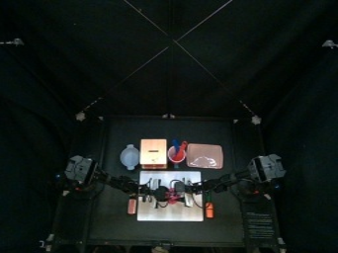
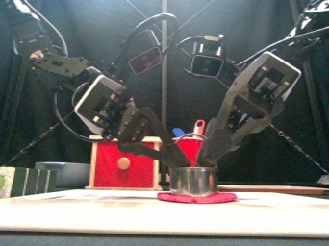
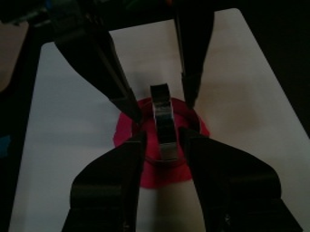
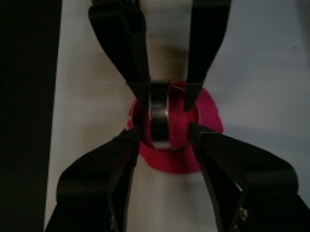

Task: Get the cutter from the drawer then cut the dough then place the extra dough in the bowl
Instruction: Cut the dough

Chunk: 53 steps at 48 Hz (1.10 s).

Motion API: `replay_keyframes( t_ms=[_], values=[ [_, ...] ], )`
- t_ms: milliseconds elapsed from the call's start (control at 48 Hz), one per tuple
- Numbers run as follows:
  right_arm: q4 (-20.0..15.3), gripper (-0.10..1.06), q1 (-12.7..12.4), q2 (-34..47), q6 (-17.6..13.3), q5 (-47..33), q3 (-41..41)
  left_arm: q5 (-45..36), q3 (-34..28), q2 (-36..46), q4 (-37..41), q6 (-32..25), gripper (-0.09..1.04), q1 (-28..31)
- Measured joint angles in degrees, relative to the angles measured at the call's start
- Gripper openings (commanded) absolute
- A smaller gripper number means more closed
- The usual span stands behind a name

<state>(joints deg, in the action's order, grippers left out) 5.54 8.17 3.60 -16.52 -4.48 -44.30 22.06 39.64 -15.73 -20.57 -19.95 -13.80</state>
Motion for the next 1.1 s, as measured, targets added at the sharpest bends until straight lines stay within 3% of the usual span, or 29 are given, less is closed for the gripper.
replay_keyframes(
  t_ms=[708, 1104],
  values=[
    [1.1, 0.84, 0.0, -2.1, 0.0, 0.3, 0.4, 0.6, 1.1, 3.6, 2.2, -0.2, 0.77, 1.0],
    [1.1, 0.83, 0.0, -2.9, -0.3, 0.3, 0.8, 5.2, 4.0, 7.6, 3.1, 0.0, 0.76, 0.9]
  ],
)
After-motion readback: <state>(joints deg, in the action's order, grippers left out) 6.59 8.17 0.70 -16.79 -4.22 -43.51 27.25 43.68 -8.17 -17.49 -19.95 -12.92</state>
